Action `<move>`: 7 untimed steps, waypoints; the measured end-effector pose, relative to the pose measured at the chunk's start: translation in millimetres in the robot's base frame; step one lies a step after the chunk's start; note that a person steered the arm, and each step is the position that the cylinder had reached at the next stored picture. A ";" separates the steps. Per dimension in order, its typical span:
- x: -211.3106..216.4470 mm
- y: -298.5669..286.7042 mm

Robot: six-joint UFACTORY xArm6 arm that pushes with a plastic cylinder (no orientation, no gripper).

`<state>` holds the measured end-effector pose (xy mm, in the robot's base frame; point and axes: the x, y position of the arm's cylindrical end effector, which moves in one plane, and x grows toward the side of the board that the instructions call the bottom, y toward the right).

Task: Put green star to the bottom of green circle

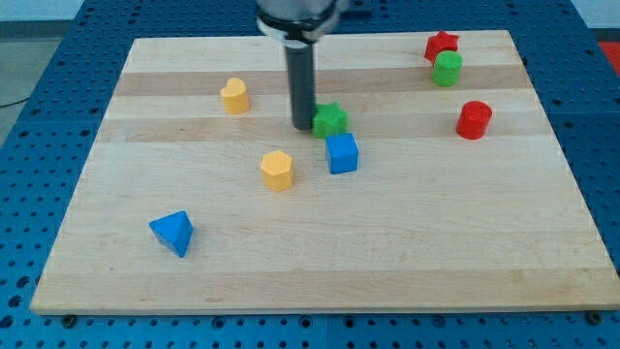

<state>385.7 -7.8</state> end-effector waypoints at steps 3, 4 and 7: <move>24.7 46.8; 40.2 49.9; -6.9 82.1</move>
<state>378.8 74.3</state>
